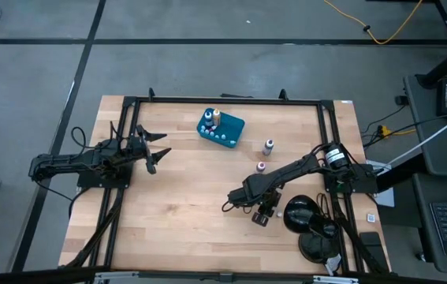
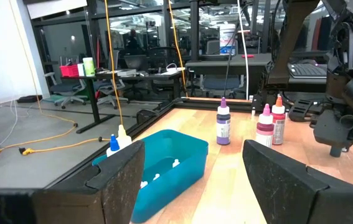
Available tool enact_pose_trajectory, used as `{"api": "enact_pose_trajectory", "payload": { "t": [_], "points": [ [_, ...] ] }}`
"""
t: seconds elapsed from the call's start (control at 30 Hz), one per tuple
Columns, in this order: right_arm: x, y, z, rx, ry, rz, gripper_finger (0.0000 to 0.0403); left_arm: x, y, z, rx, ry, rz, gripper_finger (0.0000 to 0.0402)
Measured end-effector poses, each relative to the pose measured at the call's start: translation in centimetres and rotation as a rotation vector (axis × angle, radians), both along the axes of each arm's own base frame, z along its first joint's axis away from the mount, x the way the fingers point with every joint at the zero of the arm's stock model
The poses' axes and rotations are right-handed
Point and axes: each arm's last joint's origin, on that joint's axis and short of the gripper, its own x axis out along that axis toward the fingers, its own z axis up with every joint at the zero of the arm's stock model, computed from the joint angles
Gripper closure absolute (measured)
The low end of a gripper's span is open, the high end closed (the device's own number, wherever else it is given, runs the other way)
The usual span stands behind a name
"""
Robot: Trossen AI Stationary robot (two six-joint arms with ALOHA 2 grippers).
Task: Pick & Place food coloring
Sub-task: Put the small black food coloring bottle into the blue bin
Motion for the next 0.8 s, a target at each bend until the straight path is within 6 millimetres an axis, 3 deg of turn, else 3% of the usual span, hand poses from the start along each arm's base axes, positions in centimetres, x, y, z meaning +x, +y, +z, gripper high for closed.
{"api": "enact_pose_trajectory", "payload": {
  "t": [0.23,0.67,0.8],
  "points": [
    [0.02,0.03,0.00,0.000,0.001,-0.010,0.0238,0.00,0.00,0.00,0.000,0.000,0.000,0.0135],
    [0.46,0.08,0.12,-0.015,-0.042,-0.014,0.0238,0.00,0.00,0.00,0.000,0.000,0.000,0.0135],
    [0.46,0.03,0.10,-0.028,-0.046,-0.010,0.0255,0.00,0.00,0.01,0.000,0.000,0.000,0.0135]
  ]
}}
